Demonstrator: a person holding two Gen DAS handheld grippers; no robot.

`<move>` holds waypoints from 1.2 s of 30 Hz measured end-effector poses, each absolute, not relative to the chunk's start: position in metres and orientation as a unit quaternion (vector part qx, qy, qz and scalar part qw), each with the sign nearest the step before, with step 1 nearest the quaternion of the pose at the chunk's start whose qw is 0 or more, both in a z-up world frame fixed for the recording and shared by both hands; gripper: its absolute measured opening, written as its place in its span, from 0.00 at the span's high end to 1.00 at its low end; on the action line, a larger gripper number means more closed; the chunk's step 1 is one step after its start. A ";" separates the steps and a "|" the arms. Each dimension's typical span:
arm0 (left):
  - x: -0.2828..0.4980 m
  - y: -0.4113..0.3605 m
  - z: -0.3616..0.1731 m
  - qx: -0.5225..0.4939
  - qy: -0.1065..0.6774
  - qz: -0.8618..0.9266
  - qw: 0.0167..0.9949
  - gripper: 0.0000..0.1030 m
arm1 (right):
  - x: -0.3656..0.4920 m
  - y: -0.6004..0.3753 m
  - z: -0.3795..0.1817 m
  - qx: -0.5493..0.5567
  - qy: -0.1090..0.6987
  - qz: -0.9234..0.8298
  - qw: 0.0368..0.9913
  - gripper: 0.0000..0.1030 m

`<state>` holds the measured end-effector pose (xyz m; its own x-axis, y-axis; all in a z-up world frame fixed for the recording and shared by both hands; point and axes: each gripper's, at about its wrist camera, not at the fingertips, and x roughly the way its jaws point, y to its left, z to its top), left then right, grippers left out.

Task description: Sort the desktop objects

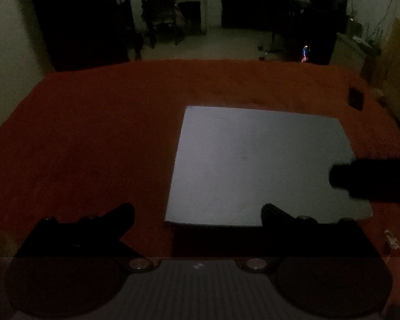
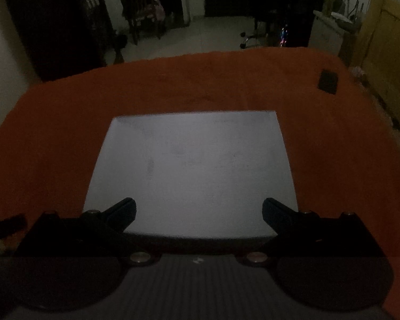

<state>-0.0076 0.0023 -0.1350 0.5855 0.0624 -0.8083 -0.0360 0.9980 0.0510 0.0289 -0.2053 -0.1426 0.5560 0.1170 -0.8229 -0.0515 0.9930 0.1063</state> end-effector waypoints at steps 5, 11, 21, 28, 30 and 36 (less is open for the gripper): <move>-0.026 0.013 -0.154 0.023 0.475 0.033 0.879 0.00 | 0.007 -0.202 -0.163 0.004 0.482 0.053 0.875 0.00; -0.046 0.010 -0.176 0.042 0.492 0.028 0.869 0.00 | -0.004 -0.200 -0.177 -0.014 0.503 0.059 0.862 0.00; -0.043 0.025 -0.175 0.013 0.489 0.043 0.871 0.00 | -0.006 -0.202 -0.179 -0.020 0.503 0.051 0.862 0.00; -0.040 0.020 -0.173 0.004 0.490 0.038 0.871 0.00 | -0.004 -0.208 -0.181 -0.012 0.509 0.040 0.860 0.00; -0.040 0.018 -0.173 0.004 0.491 0.040 0.870 0.00 | -0.004 -0.210 -0.181 -0.010 0.512 0.038 0.858 0.00; -0.033 0.019 -0.169 0.003 0.495 0.036 0.868 0.00 | -0.003 -0.210 -0.180 -0.008 0.513 0.037 0.858 0.00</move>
<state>-0.0327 0.0185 -0.1688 0.5078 0.0647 -0.8590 -0.0588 0.9975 0.0403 -0.0027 -0.2095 -0.1805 0.4709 0.0552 -0.8805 -0.0721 0.9971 0.0240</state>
